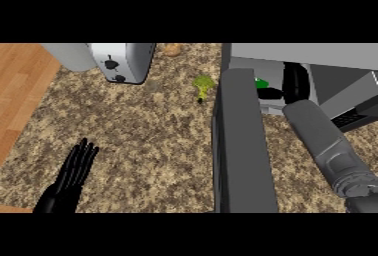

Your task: Pick up the milk, place it into the microwave and close the microwave

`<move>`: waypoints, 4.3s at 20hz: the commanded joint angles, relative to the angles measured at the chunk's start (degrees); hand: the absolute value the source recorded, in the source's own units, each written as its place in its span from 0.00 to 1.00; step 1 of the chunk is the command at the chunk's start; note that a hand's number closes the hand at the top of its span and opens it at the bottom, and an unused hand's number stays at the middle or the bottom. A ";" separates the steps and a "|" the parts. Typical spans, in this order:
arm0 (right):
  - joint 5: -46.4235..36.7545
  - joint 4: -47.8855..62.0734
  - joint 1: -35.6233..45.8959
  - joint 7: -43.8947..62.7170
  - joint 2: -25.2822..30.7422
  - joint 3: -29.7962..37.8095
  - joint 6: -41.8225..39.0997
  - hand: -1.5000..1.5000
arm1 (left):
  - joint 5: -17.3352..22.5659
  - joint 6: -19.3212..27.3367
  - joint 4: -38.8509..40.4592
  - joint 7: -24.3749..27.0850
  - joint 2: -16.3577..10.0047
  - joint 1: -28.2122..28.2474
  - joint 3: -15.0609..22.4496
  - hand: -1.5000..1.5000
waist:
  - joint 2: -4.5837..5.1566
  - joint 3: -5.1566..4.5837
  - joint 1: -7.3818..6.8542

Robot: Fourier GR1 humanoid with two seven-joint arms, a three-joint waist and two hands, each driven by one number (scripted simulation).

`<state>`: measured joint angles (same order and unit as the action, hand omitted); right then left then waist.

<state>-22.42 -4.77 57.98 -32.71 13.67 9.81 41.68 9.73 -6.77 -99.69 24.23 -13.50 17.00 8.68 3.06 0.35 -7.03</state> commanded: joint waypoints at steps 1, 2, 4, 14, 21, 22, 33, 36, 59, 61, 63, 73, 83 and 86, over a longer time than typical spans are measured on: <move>1.94 -1.64 -2.68 -5.43 -0.36 1.76 -5.37 0.00 | 0.11 -0.04 -0.12 0.81 1.45 0.34 1.17 0.00 | -0.34 0.05 1.07; 2.28 -1.76 -1.94 -5.25 -1.46 2.13 -4.84 0.00 | -1.58 1.22 0.23 0.26 2.25 -1.29 2.17 0.00 | -0.11 0.07 0.98; 3.64 -2.31 -2.51 -7.04 -1.24 3.43 -7.14 0.00 | -1.42 0.72 -0.26 -0.08 2.10 -0.66 2.62 0.00 | -0.15 0.09 0.97; 9.51 -2.72 -8.26 -14.28 -1.63 9.28 -14.43 0.00 | -3.07 0.26 1.09 2.25 3.24 1.48 4.65 0.00 | -1.20 -0.07 2.76; 11.59 -2.98 -15.66 -22.36 -1.50 11.06 -22.01 0.00 | -4.16 0.97 -1.96 -0.42 3.44 0.24 5.59 0.00 | -1.81 -0.10 4.29; 12.50 -3.52 -15.36 -22.97 -1.79 11.92 -22.40 0.00 | -2.42 -0.09 -0.15 -0.34 2.62 -2.34 3.05 0.00 | -1.77 -0.12 4.42; 13.67 -5.20 -24.18 -28.09 -3.63 10.62 -35.19 0.00 | -3.26 -0.20 -3.06 -1.81 3.06 0.07 3.89 0.00 | -2.76 -0.27 5.97; 15.27 -6.14 -25.89 -30.73 -5.54 11.26 -40.31 0.00 | -6.33 2.58 -0.90 -4.61 6.53 -4.24 7.01 0.00 | -2.74 -0.25 6.35; 24.53 -44.82 -55.60 -23.27 -5.16 4.75 -59.46 0.00 | -24.32 -2.54 15.55 -5.75 3.96 -12.70 20.73 1.00 | -3.53 -0.55 9.33; 26.33 -49.34 -58.87 -21.75 -1.51 5.09 -62.54 0.00 | -23.49 -3.54 18.35 -6.57 6.63 -14.67 21.63 1.00 | -3.31 -0.48 8.80; 29.81 -55.95 -59.49 -16.82 -3.52 5.15 -62.04 0.00 | -26.19 -1.18 20.58 -6.08 9.91 -15.04 24.31 1.00 | -3.31 -0.48 8.49; 37.39 -79.21 -72.65 -7.78 -1.84 3.18 -67.00 0.00 | -15.30 14.45 38.76 -3.60 13.44 -32.04 38.81 1.00 | -2.83 -0.52 9.90; 40.03 -91.16 -74.22 0.88 0.09 -0.19 -68.26 0.00 | -0.78 27.36 40.76 -11.15 13.47 -45.46 49.16 1.00 | -2.08 -0.77 15.02; 41.75 -92.39 -74.06 1.06 1.55 0.29 -70.23 0.00 | 2.09 29.30 41.98 -10.93 13.46 -49.19 47.86 1.00 | -1.66 -0.79 16.88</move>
<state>18.23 -94.21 -16.03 -33.03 14.49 10.81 -27.32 7.95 19.54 -58.36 13.69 -0.78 -28.26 55.59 1.05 -0.33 7.83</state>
